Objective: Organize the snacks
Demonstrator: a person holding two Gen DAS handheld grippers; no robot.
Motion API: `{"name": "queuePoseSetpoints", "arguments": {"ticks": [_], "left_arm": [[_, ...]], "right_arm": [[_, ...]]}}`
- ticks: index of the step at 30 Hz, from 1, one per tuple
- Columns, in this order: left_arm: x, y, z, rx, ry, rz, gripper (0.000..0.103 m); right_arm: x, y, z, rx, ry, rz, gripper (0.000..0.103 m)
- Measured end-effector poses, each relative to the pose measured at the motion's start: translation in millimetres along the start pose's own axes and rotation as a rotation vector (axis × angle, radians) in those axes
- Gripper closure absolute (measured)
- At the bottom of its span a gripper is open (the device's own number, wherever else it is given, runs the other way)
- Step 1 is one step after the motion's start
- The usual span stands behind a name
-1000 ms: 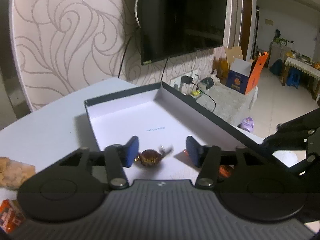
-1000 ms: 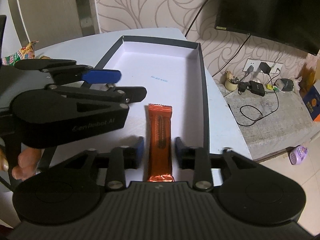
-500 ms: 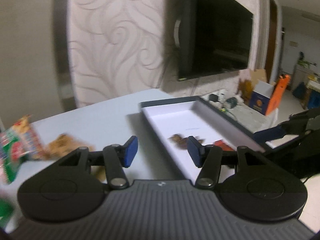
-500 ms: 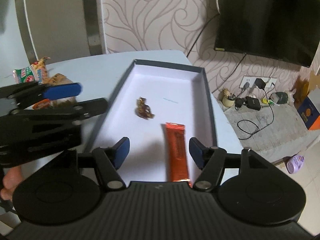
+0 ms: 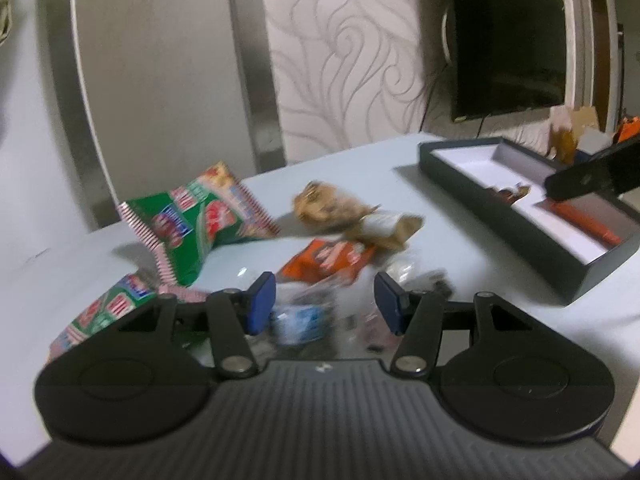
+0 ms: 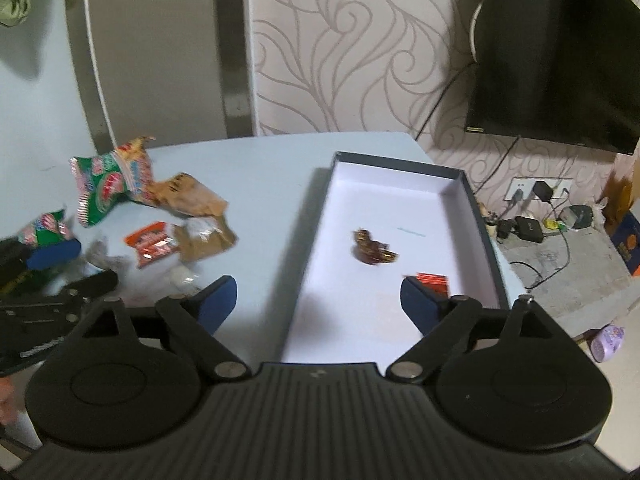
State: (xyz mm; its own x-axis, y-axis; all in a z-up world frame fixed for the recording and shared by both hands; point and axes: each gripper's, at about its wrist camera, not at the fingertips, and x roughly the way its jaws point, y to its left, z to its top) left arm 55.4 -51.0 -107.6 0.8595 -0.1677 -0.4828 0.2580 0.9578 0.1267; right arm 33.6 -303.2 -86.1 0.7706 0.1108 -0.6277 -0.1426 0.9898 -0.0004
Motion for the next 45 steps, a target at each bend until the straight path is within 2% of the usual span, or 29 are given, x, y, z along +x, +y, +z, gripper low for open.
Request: {"name": "queuePoseSetpoints", "arguments": {"ticks": [4, 6, 8, 10, 12, 14, 16, 18, 22, 24, 26, 28, 30, 33, 35, 38, 40, 45], "left_arm": [[16, 16, -8, -0.014, 0.05, 0.027, 0.045], [20, 24, -12, -0.022, 0.061, 0.027, 0.033], [24, 29, -11, -0.044, 0.071, 0.031, 0.025], [28, 30, -10, -0.042, 0.081, 0.019, 0.024], [34, 29, -10, -0.038, 0.113, 0.011, 0.012], [40, 28, -9, -0.026, 0.151, -0.02, 0.012], [41, 26, -9, -0.006, 0.152, -0.033, 0.013], [39, 26, -9, -0.009, 0.138, -0.045, 0.029], [33, 31, -12, -0.038, 0.139, -0.05, 0.033], [28, 34, -15, -0.046, 0.141, -0.04, 0.033], [25, 36, -17, -0.053, 0.141, -0.037, 0.033], [24, 39, -19, -0.068, 0.144, -0.036, 0.033], [23, 42, -19, -0.08, 0.146, -0.035, 0.032], [24, 41, -19, -0.078, 0.145, -0.032, 0.032], [25, 41, -19, -0.074, 0.146, -0.032, 0.032], [25, 41, -19, -0.074, 0.145, -0.036, 0.031], [25, 42, -19, -0.075, 0.145, -0.037, 0.031], [27, 42, -20, -0.076, 0.148, -0.044, 0.031]], "right_arm": [[-6, 17, 1, -0.018, -0.019, 0.018, 0.011], [-9, 23, 1, -0.029, -0.022, 0.018, 0.011], [-12, 26, 1, -0.03, -0.018, 0.02, 0.01], [-14, 28, 0, -0.024, -0.016, 0.021, 0.008], [-15, 28, 0, -0.017, -0.017, 0.021, 0.006], [-15, 30, 0, -0.013, -0.016, 0.024, 0.005], [-14, 32, 1, -0.013, -0.013, 0.03, 0.005], [-8, 39, 0, -0.028, 0.0, 0.036, 0.005], [20, 61, -2, -0.082, 0.078, 0.06, 0.006], [34, 72, -5, -0.11, 0.113, 0.092, 0.01], [45, 82, -9, -0.137, 0.134, 0.096, 0.027], [56, 83, -9, -0.093, 0.161, 0.119, 0.035], [63, 83, -7, -0.068, 0.17, 0.124, 0.036], [74, 88, -5, -0.071, 0.182, 0.126, 0.045], [82, 93, -5, -0.096, 0.199, 0.113, 0.061], [87, 98, -9, -0.134, 0.203, 0.094, 0.076], [85, 98, -9, -0.141, 0.202, 0.094, 0.08], [81, 96, -11, -0.13, 0.202, 0.095, 0.081]]}}
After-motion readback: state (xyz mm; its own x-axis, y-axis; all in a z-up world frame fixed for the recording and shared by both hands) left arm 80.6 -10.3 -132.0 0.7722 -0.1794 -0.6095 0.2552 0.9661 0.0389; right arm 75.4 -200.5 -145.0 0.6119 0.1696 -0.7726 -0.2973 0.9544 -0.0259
